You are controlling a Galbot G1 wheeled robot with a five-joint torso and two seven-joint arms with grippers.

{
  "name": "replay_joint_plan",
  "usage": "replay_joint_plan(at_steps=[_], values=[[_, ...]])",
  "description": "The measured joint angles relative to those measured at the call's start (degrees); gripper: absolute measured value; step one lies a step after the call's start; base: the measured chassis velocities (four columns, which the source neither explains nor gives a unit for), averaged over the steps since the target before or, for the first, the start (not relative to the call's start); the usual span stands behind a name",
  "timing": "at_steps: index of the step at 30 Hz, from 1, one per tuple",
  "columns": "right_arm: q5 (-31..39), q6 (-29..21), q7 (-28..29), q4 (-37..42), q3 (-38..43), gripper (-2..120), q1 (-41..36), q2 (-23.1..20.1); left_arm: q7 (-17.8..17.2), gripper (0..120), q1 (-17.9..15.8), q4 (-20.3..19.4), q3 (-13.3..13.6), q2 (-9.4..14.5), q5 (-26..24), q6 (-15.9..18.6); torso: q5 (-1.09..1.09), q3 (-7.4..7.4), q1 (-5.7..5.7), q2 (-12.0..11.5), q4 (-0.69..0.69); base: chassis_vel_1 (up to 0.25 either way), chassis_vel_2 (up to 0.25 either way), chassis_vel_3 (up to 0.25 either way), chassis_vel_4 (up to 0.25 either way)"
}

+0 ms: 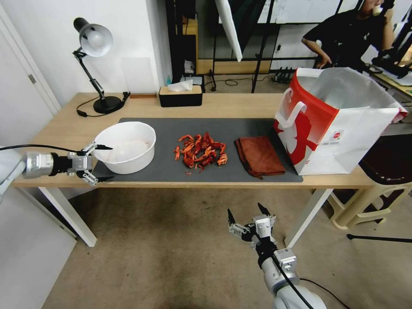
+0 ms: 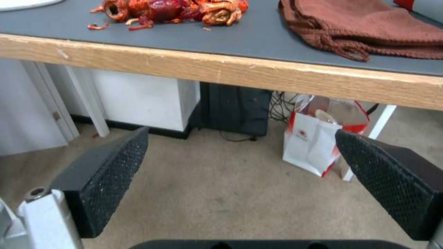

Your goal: Sweep shrimp from table into container with towel, then put container into takeout bag.

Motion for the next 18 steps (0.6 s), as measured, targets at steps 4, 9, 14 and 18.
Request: replay_joint_plan(at_steps=[4,9,14,18], values=[[0.0,0.0,0.1,0.0,0.1,100,-0.2,0.0,1.8,74,-2.4,0.6,1.9,0.2,0.8,-0.5,0.0,0.0,0.0,0.0,0.01,0.0,0.0,0.0,0.0],[0.0,0.1,0.2,0.1,0.1,100,-0.3,0.0,3.7,57,-4.1,0.8,3.3,0.2,2.1,-1.0,-0.01,0.0,0.0,0.0,0.01,0.0,0.0,0.0,0.0],[-0.1,0.1,0.4,0.2,0.1,100,-0.4,0.0,5.1,39,-5.4,1.0,4.5,0.1,3.3,-1.4,0.0,0.0,0.0,0.0,0.01,0.0,0.0,0.0,0.0],[-0.1,0.2,0.5,0.2,0.1,100,-0.7,0.0,5.8,23,-6.4,1.3,5.3,0.1,3.4,-1.5,0.0,0.0,0.0,0.0,0.01,0.0,0.0,0.0,0.0]])
